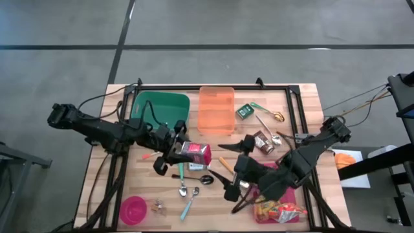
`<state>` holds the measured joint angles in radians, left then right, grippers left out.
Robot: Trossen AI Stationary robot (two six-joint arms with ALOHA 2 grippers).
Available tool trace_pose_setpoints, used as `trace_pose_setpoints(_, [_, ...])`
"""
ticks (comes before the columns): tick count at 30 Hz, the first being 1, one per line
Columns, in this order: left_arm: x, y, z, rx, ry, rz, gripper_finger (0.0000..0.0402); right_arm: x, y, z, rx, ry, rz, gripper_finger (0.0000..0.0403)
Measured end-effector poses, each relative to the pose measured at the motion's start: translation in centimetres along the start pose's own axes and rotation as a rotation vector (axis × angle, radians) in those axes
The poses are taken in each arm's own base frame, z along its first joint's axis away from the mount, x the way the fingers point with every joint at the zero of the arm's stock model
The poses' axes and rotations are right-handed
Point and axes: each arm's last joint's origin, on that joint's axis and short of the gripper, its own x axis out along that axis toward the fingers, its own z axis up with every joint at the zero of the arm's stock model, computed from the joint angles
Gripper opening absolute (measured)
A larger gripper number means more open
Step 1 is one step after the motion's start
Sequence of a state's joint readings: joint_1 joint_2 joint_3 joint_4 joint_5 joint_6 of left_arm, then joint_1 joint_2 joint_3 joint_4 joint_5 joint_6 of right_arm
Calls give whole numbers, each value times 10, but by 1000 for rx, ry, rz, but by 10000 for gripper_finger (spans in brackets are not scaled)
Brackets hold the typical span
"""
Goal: Pick & Place Food Item
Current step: Put the red seasoning can into the orange bin
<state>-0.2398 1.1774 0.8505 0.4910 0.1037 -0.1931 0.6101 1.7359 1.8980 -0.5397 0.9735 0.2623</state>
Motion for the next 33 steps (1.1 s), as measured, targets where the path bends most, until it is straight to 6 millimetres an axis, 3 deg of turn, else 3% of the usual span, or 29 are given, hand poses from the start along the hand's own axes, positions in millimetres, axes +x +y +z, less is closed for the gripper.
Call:
trace_pose_setpoints(12, [0,-1,4,56,-32,-23,202,36,-23,9,118,25,106,379])
trace_pose_setpoints(19, [0,-1,4,67,-36,-29,202,40,-27,10,106,25,108,376])
trace_pose_setpoints(23, [0,-2,5,69,-47,-31,202,40,-27,10,102,24,108,338])
trace_pose_setpoints(30, [0,-1,6,85,-58,-23,201,41,-27,10,105,21,113,222])
trace_pose_setpoints(33, [0,-1,6,89,-61,-21,201,41,-27,10,98,21,112,214])
